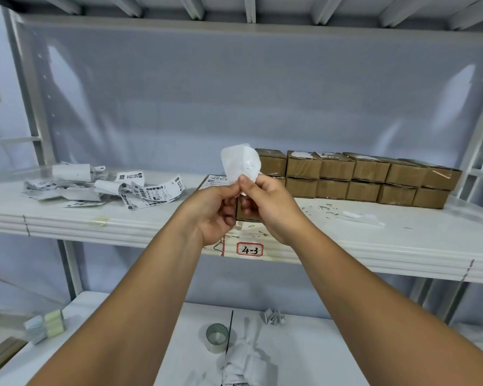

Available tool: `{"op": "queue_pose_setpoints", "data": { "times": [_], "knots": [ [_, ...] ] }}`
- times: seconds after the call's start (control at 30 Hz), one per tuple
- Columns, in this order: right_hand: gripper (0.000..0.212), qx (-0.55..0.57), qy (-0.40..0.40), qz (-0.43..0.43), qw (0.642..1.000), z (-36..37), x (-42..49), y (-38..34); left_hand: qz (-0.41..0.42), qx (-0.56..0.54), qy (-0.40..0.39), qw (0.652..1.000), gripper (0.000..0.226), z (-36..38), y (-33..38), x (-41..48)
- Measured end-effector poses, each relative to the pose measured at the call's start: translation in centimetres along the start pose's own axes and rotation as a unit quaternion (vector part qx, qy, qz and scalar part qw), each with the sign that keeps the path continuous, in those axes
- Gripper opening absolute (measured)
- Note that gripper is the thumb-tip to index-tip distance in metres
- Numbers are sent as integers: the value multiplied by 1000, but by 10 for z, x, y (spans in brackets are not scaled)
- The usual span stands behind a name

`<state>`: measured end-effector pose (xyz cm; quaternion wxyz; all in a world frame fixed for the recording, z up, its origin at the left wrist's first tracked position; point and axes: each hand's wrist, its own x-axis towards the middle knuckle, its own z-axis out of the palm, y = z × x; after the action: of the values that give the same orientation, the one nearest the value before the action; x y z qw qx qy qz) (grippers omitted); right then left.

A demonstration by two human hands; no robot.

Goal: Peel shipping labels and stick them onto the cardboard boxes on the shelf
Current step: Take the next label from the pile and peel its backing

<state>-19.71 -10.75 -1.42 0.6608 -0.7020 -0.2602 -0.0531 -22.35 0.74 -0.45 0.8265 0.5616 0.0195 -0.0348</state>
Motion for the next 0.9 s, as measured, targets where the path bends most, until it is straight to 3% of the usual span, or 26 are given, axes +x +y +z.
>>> {"op": "queue_pose_setpoints", "data": {
  "times": [0.23, 0.57, 0.9],
  "knots": [
    [23, -9, -58, 48, 997, -19, 0, 1, 32, 40, 11, 999, 36, -21, 3, 1],
    [31, 74, -86, 68, 991, -21, 4, -6, 136, -42, 43, 989, 35, -18, 5, 0],
    [11, 51, -96, 83, 991, -34, 1, 2, 136, -39, 120, 983, 32, -32, 3, 8]
  ]
}}
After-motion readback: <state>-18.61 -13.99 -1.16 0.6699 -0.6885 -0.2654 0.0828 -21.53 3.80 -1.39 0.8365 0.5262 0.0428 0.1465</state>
